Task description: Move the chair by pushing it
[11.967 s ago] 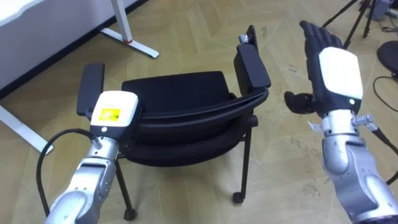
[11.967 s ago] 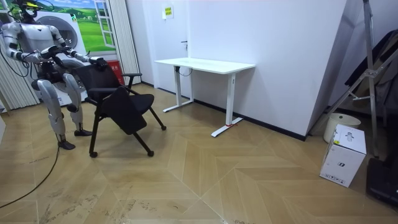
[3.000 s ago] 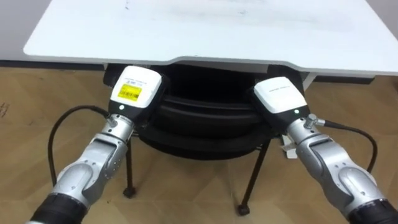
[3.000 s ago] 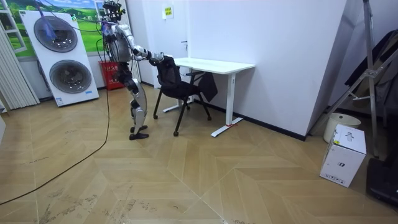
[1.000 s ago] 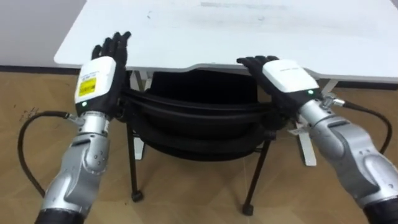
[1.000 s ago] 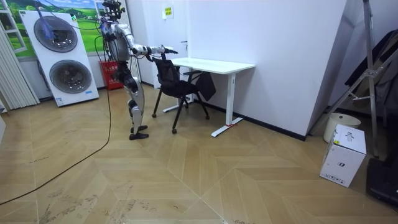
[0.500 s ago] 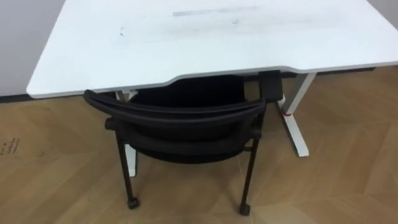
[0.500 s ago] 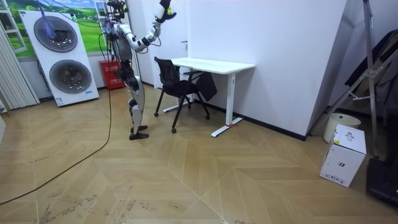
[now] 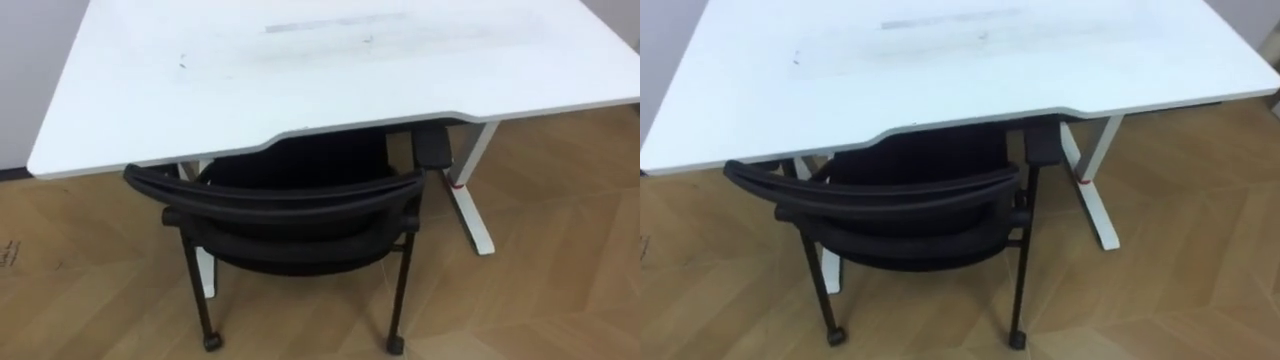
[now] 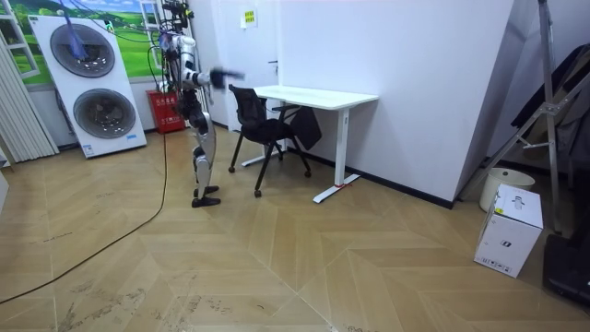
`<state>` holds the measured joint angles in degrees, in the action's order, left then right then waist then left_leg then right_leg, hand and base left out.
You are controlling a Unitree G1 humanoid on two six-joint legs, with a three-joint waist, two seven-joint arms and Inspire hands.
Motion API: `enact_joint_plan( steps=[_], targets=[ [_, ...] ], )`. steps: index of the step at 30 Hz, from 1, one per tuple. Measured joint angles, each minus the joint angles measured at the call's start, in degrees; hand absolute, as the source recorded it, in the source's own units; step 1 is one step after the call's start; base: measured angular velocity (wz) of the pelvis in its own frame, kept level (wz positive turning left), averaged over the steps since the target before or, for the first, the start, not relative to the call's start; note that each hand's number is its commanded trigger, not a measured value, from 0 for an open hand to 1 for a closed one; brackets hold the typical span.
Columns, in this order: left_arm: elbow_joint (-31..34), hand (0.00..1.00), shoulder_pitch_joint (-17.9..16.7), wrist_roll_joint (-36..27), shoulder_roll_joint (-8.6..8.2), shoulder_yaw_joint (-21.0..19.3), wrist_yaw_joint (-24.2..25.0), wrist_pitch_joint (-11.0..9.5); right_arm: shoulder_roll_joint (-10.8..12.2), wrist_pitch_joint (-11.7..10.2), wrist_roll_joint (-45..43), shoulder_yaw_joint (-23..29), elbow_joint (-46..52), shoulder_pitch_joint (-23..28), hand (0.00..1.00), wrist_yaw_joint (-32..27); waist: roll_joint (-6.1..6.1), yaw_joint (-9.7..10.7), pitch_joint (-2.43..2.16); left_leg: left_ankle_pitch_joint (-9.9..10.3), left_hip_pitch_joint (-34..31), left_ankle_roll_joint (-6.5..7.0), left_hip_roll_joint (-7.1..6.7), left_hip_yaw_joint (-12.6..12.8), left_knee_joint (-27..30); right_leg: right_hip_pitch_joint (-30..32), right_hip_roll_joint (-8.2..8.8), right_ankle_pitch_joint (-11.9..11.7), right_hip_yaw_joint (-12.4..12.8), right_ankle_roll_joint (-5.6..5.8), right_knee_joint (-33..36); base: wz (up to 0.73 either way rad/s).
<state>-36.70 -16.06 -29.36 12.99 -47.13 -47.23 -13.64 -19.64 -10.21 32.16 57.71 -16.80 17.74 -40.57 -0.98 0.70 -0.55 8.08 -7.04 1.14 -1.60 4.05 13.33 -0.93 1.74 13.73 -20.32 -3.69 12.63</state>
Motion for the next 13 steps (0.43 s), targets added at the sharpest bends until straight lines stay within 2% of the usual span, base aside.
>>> enact_joint_plan(
  steps=[1, 2, 3, 4, 5, 6, 8, 10, 11, 12, 13],
  targets=[
    [-3.88, 0.00, -1.19, -1.56, -1.78, 0.12, 2.07, 0.14, 3.70, 0.28, 3.10, -1.63, -3.86, 2.62, 0.00, 1.95, -0.01, -0.31, 0.06, 0.28, -0.15, 0.09, -0.01, -0.05, 0.22, 0.02, 0.08, 0.10, 0.03, 0.15, -0.01, 0.00],
    [-8.72, 0.00, -2.13, -2.42, -2.76, 0.30, 4.62, 0.40, 6.31, 0.41, 5.07, -3.58, -10.12, 4.51, 0.00, 4.38, 0.39, -0.43, -0.32, 0.60, -0.28, 0.16, -0.01, -0.08, 0.44, -0.02, 0.14, 0.22, -0.05, 0.33, 0.01, 0.00],
    [-11.11, 0.00, -2.62, -2.86, -3.20, 0.29, 5.99, 0.47, 7.53, 0.48, 6.22, -4.53, -13.31, 5.08, 0.00, 5.67, 0.24, -0.75, -0.67, 0.65, -0.22, 0.18, 0.00, -0.04, 0.40, -0.10, 0.20, 0.26, -0.05, 0.40, -0.03, 0.00],
    [-16.85, 0.00, -3.03, -3.16, -3.65, 0.29, 8.82, 0.50, 10.01, 1.04, 6.85, -5.45, -19.52, 5.91, 0.00, 8.68, 0.54, -0.91, -0.95, 0.79, -0.04, 0.24, 0.14, -0.16, 0.39, -0.26, 0.30, 0.33, 0.12, 0.52, -0.08, 0.00],
    [-21.94, 0.00, -4.02, -3.72, -4.11, 0.16, 11.81, 0.45, 12.06, 1.16, 7.36, -6.89, -26.14, 6.37, 0.00, 12.26, 0.74, -1.08, -0.94, 0.91, 0.26, 0.28, 0.08, -0.30, 0.41, -0.64, 0.40, 0.47, 0.06, 0.67, -0.06, 0.00],
    [-24.40, 0.00, -4.62, -3.74, -4.32, 0.03, 13.26, 0.45, 12.76, 1.43, 7.52, -7.59, -29.92, 6.35, 0.00, 14.15, 0.75, -1.10, -0.94, 1.10, 0.38, 0.30, 0.07, -0.30, 0.54, -0.83, 0.46, 0.61, -0.07, 0.69, -0.03, 0.00],
    [-32.24, 0.00, -7.81, -3.68, -6.23, -0.16, 18.50, 0.42, 15.51, 1.90, 7.50, -9.92, -41.97, 6.59, 0.00, 20.31, 0.77, -1.22, -0.99, 2.35, 0.73, 0.28, 0.35, 0.30, 2.18, -1.38, 0.53, 1.31, 0.48, 0.89, 0.25, -0.10],
    [-37.69, 0.00, -10.02, -3.35, -7.98, -0.38, 22.71, 0.80, 16.05, 2.94, 5.32, -11.00, -49.03, 6.42, 0.00, 24.20, 1.00, -1.17, -1.06, 3.02, 1.30, 0.42, 0.60, 1.13, 2.91, -1.95, 0.48, 1.39, 1.21, 1.01, 0.20, -0.22],
    [-40.57, 0.00, -11.01, -1.59, -8.80, 0.00, 25.36, 2.07, 16.02, 3.62, 3.33, -12.49, -51.99, 6.47, 0.00, 26.06, 1.20, -1.25, -0.94, 3.61, 1.56, 0.43, 0.92, 1.80, 3.73, -2.10, 0.41, 1.46, 1.75, 1.12, 0.27, -0.20],
    [-42.06, 0.00, -11.22, -0.23, -8.89, 0.28, 26.65, 2.89, 16.03, 3.90, 2.65, -13.59, -53.02, 6.50, 0.00, 26.99, 1.23, -1.14, -0.92, 3.91, 1.52, 0.40, 0.97, 1.70, 4.28, -2.30, 0.35, 1.52, 1.74, 1.21, 0.23, -0.06],
    [-44.34, 0.00, -10.98, 2.84, -8.78, 1.92, 28.95, 4.65, 16.01, 4.14, 1.61, -15.71, -54.92, 5.70, 0.00, 28.64, 1.26, -1.00, -0.89, 4.31, 1.44, 0.68, 1.04, 1.48, 4.88, -2.58, 0.28, 1.56, 1.52, 1.27, 0.24, 0.05]
  ],
)
